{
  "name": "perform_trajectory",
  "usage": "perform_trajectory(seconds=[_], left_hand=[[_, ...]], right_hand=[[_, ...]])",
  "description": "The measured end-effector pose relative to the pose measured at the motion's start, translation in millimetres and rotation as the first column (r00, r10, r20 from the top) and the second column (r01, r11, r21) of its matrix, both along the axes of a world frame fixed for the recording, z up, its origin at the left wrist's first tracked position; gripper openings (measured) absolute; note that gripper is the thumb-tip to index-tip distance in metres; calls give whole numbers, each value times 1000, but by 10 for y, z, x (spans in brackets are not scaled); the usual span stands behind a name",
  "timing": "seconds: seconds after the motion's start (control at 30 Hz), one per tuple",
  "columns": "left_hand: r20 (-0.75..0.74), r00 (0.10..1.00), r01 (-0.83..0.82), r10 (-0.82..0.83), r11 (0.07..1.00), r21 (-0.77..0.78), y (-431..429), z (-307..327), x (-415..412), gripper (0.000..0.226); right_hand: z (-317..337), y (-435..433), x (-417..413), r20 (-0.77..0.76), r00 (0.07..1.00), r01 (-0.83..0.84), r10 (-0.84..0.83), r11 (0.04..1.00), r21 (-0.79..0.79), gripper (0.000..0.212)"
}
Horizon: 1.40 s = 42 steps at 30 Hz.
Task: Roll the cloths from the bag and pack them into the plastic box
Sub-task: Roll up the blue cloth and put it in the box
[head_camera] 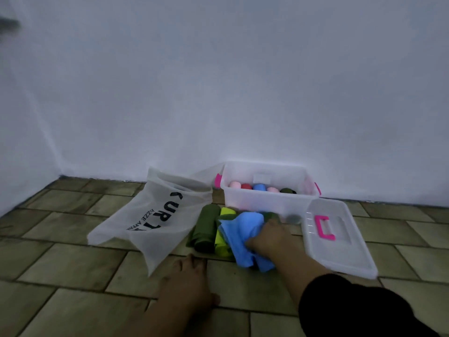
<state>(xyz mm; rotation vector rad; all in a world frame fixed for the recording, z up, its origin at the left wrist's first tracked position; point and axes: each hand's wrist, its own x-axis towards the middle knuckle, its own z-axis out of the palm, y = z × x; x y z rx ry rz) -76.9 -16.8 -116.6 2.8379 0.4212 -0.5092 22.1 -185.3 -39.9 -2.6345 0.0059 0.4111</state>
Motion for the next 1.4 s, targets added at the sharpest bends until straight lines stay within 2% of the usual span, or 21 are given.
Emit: perform_trajectory(seconds=[0.13,0.23,0.3,0.37,0.4,0.43,0.47,0.5,0.53,0.6,0.67,0.73,0.8,0.87,0.97,1.03,1.1,1.13,1.23,1.3,1.4], left_hand=[[45,999,-10,12,1000,-28,20,2,-51,110],[28,1000,0,1,999,-41,34,49,-93,109],[39,999,17,-14,997,-72,16,166,-102,98],[135,988,-39,80,959,-280,-43,307,-103,72],[157,964,-116,215,869,-481,-92,370,-96,61],[64,931,-210,359,670,-713,-171,456,-106,56],[-115,906,-289,407,398,-871,-263,550,-121,57],[-266,894,-334,360,142,-932,-343,638,-128,62],[-321,897,-336,302,-3,-942,-383,695,-102,67],[-355,886,-316,299,-171,-933,-371,754,-7,67],[-415,828,-348,378,-234,-908,-321,788,71,50],[-442,772,-420,456,-155,-894,-296,717,82,32],[-413,784,-420,463,-93,-903,-294,608,51,14],[-337,789,-351,513,-73,-933,-278,537,32,7],[-206,706,-218,677,-68,-974,-197,578,24,19],[21,680,-127,733,146,-981,-134,660,-14,24],[307,745,-14,593,474,-881,-92,711,-80,22],[375,809,44,453,590,-806,-93,721,-106,20],[310,951,177,-8,835,-521,-118,600,-102,26],[211,954,269,-215,922,-279,-85,476,-74,39],[131,935,346,-330,929,-131,12,311,-18,45]], right_hand=[[-208,-22,-224,60,996,60,-71,982,182,74],[-176,-210,-246,-76,988,152,-136,947,283,43],[-134,-356,-228,-52,986,169,-161,927,336,28],[-88,-416,-232,111,975,142,-191,927,348,44],[-52,-415,-244,243,950,107,-194,939,327,48],[-19,-398,-295,371,913,55,-173,950,306,47],[13,-366,-371,485,866,-12,-121,965,262,46],[28,-336,-448,601,799,-100,-24,980,173,48],[8,-309,-519,703,705,-191,98,980,55,52],[-71,-272,-685,797,520,-317,307,936,-154,55],[-231,-273,-830,751,461,-387,473,869,-310,53],[-467,-341,-904,678,443,-418,587,804,-423,54],[-716,-390,-974,630,436,-428,642,764,-483,53],[-847,-401,-1055,663,479,-452,575,809,-375,50],[-936,-436,-1111,666,558,-516,495,836,-189,63],[-910,-488,-1099,613,661,-526,432,850,-32,63],[-842,-478,-1069,505,797,-431,331,897,94,68],[-807,-449,-1042,479,832,-372,280,922,108,76],[-695,-270,-978,333,910,-261,246,965,0,109],[-683,-133,-948,173,951,-245,255,966,-77,129],[-701,44,-947,24,966,-253,259,957,-142,137]])
